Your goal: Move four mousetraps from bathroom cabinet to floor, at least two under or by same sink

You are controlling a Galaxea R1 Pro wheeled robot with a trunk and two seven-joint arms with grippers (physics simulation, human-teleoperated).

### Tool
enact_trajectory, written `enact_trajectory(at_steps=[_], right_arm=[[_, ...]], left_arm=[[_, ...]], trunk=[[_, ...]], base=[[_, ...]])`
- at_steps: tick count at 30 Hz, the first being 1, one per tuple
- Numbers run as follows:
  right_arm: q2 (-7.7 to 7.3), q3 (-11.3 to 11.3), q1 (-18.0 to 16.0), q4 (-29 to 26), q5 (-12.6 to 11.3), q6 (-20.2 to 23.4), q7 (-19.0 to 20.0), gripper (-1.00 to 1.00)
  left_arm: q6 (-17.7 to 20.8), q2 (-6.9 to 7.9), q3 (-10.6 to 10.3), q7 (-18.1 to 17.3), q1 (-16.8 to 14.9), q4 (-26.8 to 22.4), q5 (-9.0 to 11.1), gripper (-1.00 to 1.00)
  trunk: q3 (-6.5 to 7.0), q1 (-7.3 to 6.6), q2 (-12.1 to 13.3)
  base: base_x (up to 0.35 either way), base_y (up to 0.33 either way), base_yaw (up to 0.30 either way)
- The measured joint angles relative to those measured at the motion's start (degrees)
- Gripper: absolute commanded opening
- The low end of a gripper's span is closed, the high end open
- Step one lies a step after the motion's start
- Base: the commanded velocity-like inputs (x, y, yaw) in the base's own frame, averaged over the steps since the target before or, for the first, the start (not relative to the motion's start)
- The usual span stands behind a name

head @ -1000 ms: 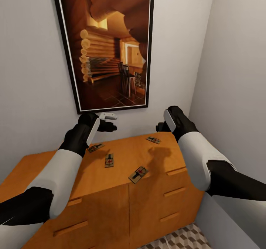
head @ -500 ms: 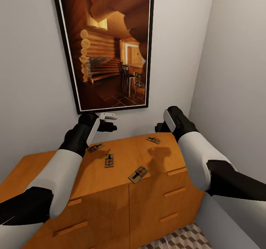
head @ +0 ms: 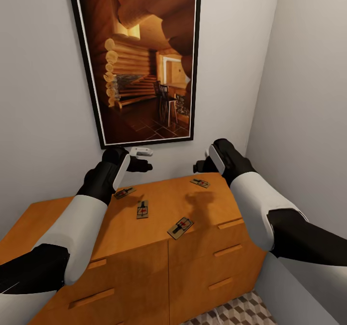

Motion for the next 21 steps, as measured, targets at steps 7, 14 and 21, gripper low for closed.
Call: enact_trajectory(at_steps=[7,14,21], right_arm=[[0.02,1.0,0.0,0.1,0.0,0.0,1.1,1.0],[-0.01,1.1,0.0,0.2,0.0,0.0,1.1,1.0],[0.01,1.2,0.0,0.2,0.1,0.0,0.7,1.0]], left_arm=[[0.0,0.02,0.0,0.0,0.0,0.1,0.1,1.0],[0.1,0.02,0.0,0.0,0.0,0.9,0.1,1.0],[0.2,0.09,0.0,0.0,0.0,3.2,0.0,1.0]], trunk=[[0.0,0.0,0.0],[0.0,0.0,0.0],[0.0,0.0,0.0]], base=[[0.0,0.0,0.0],[0.0,0.0,0.0],[0.0,0.0,0.0]])
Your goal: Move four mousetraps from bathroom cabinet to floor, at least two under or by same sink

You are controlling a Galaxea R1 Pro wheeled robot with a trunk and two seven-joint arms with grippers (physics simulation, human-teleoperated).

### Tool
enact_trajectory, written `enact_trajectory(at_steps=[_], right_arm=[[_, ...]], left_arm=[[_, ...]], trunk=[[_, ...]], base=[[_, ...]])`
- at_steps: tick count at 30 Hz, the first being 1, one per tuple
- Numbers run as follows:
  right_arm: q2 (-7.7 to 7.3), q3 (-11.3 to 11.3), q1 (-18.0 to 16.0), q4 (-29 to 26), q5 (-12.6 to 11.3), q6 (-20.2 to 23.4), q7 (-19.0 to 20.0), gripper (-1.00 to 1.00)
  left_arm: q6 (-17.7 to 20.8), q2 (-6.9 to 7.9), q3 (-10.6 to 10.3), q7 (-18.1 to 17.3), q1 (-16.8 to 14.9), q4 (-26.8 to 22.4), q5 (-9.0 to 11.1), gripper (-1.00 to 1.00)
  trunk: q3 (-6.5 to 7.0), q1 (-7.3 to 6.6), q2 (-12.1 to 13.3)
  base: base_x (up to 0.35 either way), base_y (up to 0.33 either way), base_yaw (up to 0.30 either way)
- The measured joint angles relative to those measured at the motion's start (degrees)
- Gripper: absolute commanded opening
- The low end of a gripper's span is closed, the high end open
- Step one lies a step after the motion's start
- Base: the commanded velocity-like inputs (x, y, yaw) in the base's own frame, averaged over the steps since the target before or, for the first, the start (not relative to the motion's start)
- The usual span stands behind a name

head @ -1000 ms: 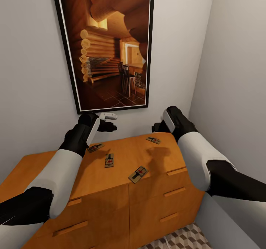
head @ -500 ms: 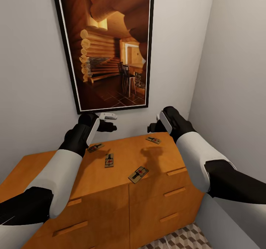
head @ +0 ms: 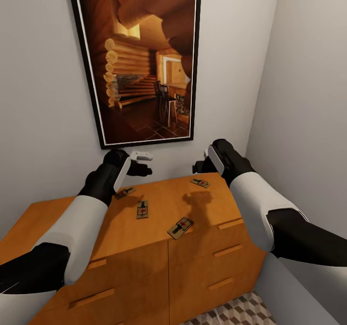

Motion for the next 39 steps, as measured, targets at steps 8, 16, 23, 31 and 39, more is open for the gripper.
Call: enact_trajectory(at_steps=[8,16,23,31,39], right_arm=[[-0.01,0.0,0.0,0.0,0.0,0.0,0.0,1.0],[-0.06,-0.1,0.0,0.0,0.0,0.0,0.2,1.0],[-0.56,-0.2,0.0,0.2,0.0,0.0,0.1,1.0],[-0.86,-0.3,0.0,0.3,-0.1,0.0,-0.1,1.0],[-0.94,-0.3,0.0,0.3,-0.1,0.0,-0.1,1.0]], left_arm=[[0.0,0.07,0.0,0.0,0.0,1.2,0.0,1.0],[-0.1,0.17,0.0,0.0,0.0,1.4,0.0,1.0],[0.0,0.19,0.0,0.0,0.0,1.4,0.0,1.0],[0.0,0.19,0.0,0.0,0.0,1.4,0.0,1.0],[-0.1,0.13,0.0,0.0,0.1,1.3,0.0,1.0]], trunk=[[0.0,0.0,0.0],[0.0,0.0,0.0],[0.0,0.0,0.0],[0.0,0.0,0.0],[0.0,0.0,0.0]], base=[[0.0,0.0,0.0],[0.0,0.0,0.0],[0.0,0.0,0.0],[0.0,0.0,0.0],[0.0,0.0,0.0]])
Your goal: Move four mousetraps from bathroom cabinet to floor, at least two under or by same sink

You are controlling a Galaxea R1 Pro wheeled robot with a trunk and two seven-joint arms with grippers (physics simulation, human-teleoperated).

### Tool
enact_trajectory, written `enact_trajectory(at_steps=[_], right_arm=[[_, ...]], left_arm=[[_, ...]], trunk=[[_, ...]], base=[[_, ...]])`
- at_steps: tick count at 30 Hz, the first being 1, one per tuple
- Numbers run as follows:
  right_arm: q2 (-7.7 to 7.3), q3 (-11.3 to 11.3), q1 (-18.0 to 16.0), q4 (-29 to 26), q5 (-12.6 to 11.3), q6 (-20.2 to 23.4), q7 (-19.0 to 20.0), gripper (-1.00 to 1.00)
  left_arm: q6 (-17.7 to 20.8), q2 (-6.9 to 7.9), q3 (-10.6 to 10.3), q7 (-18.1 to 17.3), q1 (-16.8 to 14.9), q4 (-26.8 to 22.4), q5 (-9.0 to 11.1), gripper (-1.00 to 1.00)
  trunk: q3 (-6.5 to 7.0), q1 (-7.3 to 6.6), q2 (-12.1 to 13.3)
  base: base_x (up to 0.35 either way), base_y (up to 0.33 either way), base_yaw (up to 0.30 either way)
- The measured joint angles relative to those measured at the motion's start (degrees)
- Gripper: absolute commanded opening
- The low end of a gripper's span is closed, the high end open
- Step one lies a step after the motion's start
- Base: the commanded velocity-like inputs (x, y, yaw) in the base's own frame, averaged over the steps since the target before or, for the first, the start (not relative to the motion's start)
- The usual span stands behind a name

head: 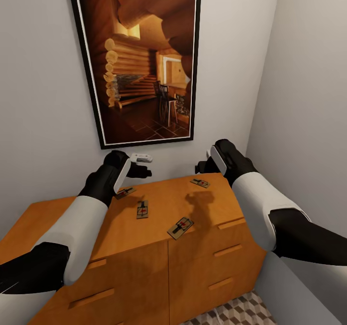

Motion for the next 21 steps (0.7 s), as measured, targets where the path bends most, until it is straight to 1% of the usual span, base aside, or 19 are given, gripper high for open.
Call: enact_trajectory(at_steps=[4,7,17,21], right_arm=[[-0.01,0.0,0.0,0.0,0.0,0.0,0.0,1.0],[-0.01,0.1,0.0,0.0,0.0,0.0,0.1,1.0],[0.0,0.1,0.0,-0.1,0.1,0.0,0.0,1.0],[-0.01,0.2,0.0,-0.1,0.1,0.0,-0.1,1.0]], left_arm=[[0.0,0.0,0.0,0.0,0.0,0.0,0.0,1.0],[-0.1,0.02,0.0,0.0,0.0,0.0,0.0,1.0],[-0.1,0.06,0.0,0.0,0.0,0.1,0.0,1.0],[-0.1,0.06,0.0,0.0,0.0,0.1,0.0,1.0]], trunk=[[0.0,0.0,0.0],[0.0,0.0,0.0],[0.0,0.0,0.0],[0.0,0.0,0.0]], base=[[0.0,-0.038,0.0],[0.0,-0.122,0.0],[0.0,-0.205,0.0],[0.0,-0.118,0.0]])
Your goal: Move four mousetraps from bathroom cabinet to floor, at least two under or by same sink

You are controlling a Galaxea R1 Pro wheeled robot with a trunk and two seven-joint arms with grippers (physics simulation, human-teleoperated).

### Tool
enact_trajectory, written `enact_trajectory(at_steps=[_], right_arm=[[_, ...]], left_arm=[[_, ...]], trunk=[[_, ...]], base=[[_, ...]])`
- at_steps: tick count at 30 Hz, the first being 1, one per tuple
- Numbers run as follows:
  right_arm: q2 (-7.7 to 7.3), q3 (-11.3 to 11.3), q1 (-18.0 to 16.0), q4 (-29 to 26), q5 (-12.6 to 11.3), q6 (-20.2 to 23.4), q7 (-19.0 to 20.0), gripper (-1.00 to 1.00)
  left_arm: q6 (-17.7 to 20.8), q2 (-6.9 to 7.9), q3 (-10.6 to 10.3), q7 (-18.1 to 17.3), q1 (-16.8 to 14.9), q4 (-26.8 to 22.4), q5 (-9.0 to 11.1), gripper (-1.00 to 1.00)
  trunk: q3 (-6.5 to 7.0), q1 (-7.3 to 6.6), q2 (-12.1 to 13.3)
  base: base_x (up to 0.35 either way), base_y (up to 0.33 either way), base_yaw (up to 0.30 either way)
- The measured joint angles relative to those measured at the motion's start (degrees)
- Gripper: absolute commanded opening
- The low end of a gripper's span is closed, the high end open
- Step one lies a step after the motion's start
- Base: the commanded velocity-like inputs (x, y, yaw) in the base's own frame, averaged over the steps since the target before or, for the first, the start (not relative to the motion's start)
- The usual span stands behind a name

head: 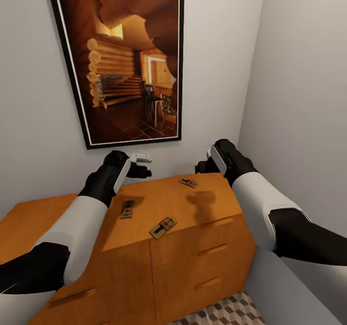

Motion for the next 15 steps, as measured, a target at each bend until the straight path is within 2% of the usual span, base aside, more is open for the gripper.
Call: enact_trajectory(at_steps=[15], right_arm=[[0.06,0.0,0.1,0.0,0.0,0.0,-2.1,1.0]], left_arm=[[0.0,0.07,0.1,0.0,0.0,0.1,-0.1,1.0]], trunk=[[0.0,0.0,0.0]], base=[[0.0,-0.021,0.0]])
